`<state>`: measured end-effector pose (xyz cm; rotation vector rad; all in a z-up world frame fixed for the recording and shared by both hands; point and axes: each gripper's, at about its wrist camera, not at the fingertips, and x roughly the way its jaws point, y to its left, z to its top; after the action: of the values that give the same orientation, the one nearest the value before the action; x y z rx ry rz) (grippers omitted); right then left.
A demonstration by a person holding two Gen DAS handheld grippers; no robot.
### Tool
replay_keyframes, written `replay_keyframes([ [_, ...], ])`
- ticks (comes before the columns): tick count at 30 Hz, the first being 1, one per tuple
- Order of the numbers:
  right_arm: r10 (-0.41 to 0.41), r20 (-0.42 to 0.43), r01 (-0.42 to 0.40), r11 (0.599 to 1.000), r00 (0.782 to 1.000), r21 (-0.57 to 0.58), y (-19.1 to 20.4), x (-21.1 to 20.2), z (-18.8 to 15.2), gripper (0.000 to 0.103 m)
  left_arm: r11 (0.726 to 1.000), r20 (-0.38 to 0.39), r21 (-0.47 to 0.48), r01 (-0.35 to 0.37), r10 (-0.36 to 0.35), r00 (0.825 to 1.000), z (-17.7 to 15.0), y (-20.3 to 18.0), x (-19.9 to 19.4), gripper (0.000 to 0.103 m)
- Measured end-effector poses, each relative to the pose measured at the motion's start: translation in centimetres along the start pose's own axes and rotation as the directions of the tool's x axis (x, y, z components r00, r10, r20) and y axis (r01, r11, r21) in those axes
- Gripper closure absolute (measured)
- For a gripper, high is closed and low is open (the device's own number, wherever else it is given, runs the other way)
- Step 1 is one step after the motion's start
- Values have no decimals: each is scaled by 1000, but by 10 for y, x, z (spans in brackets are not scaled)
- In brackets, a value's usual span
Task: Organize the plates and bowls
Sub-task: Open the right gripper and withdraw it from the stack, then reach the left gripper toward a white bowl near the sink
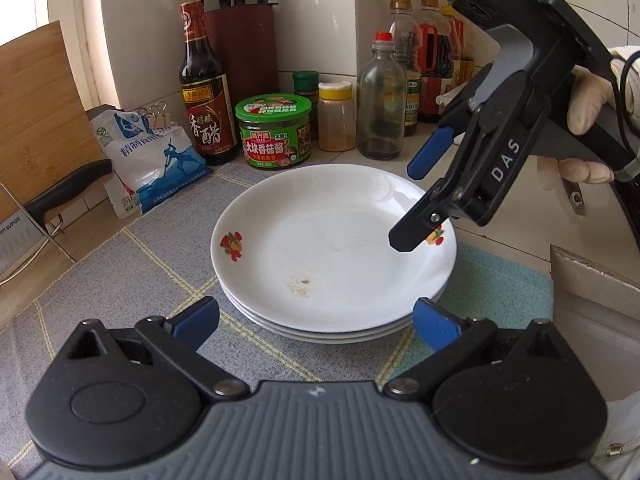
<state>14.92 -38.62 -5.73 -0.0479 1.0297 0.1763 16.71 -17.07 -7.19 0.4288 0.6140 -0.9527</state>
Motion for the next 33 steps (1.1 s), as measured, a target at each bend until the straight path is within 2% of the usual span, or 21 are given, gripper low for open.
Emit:
replay_keyframes([
  [4,-55,74,56,998,996,-13,9,-11,-1,0,999,92,-32,-38,41,995,2,6,-23,1],
  [7,-113,151,122,991,982,-57,22,-22,-1,0,995,203,-78,-61,76,976,8,14,-50,1],
  [9,-145,204,165,983,968,-85,32,-30,-1,0,990,217,-118,-77,101,971,10,19,-59,1],
  [11,-141,230,167,981,963,-96,40,-33,0,0,984,182,-162,-72,101,978,11,25,-61,1],
  [13,-128,255,159,982,959,-103,48,-35,0,0,974,133,-202,-106,135,982,6,29,-57,1],
  [18,-116,289,164,975,950,-148,74,-32,-4,0,940,71,-282,-194,223,972,-16,34,-64,1],
  [23,-72,339,153,964,938,-218,100,-29,-6,0,872,9,-355,-337,364,931,-34,35,-80,1],
  [27,30,364,82,954,931,-287,120,-28,-3,0,820,-57,-417,-391,405,912,-45,35,-94,1],
  [29,88,364,38,945,927,-326,130,-25,-2,0,795,-97,-420,-438,441,892,-51,30,-103,1],
  [33,138,363,17,919,921,-393,154,-19,0,0,769,-133,-400,-498,489,862,-63,20,-119,1],
])
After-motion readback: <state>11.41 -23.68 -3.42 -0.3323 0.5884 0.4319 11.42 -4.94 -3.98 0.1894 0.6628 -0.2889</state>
